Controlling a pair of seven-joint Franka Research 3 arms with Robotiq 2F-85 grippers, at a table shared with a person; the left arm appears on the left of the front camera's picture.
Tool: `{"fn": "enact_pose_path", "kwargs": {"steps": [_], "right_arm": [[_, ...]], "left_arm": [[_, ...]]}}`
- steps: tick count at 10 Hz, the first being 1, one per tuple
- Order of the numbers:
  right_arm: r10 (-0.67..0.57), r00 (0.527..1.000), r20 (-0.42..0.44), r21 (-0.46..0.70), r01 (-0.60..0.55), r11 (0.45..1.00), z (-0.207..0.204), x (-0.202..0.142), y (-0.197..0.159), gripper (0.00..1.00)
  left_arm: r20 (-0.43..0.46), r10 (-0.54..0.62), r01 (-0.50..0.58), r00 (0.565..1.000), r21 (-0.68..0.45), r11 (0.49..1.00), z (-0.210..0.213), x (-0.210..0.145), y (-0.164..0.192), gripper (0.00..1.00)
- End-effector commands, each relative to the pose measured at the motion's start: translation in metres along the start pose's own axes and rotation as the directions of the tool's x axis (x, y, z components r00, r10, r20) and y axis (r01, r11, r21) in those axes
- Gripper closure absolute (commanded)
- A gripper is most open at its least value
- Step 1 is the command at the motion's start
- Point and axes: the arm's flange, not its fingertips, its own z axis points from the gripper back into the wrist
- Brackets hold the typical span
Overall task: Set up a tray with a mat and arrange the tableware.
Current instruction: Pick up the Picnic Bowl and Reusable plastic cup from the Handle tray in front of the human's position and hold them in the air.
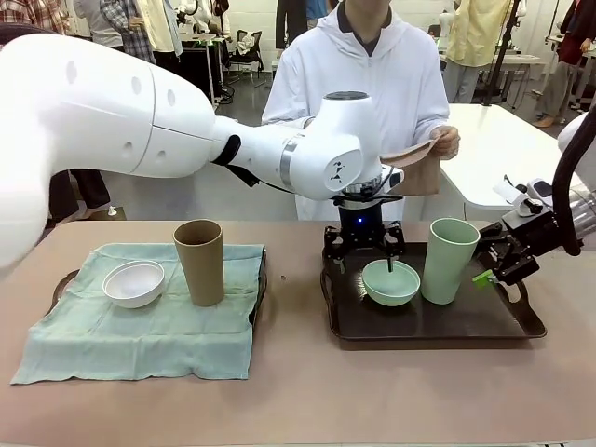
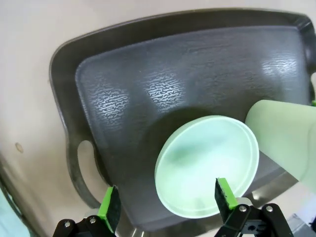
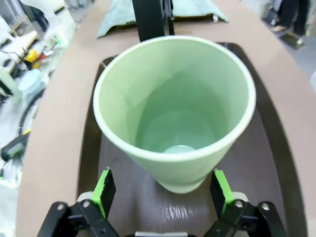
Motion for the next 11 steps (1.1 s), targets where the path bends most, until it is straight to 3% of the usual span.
{"fn": "enact_pose_path", "kwargs": {"steps": [1, 6, 11], "right_arm": [[0.002, 1.000, 0.007, 0.026, -0.002, 1.000, -0.014, 0.005, -0.006, 0.00], [0.031, 0.998, 0.049, -0.002, -0.031, 1.000, -0.030, 0.017, -0.012, 0.00], [0.020, 0.998, 0.056, 0.063, -0.023, 0.998, -0.056, 0.026, -0.010, 0.00]], "left_arm": [[0.025, 0.045, -0.047, 0.999, 0.063, 0.997, -0.007, 0.015, -0.007, 0.00], [0.018, 0.065, -0.066, 0.998, 0.108, 0.992, -0.028, 0.027, -0.003, 0.00], [0.016, 0.087, -0.088, 0.996, 0.113, 0.990, -0.034, 0.030, -0.001, 0.00]]}}
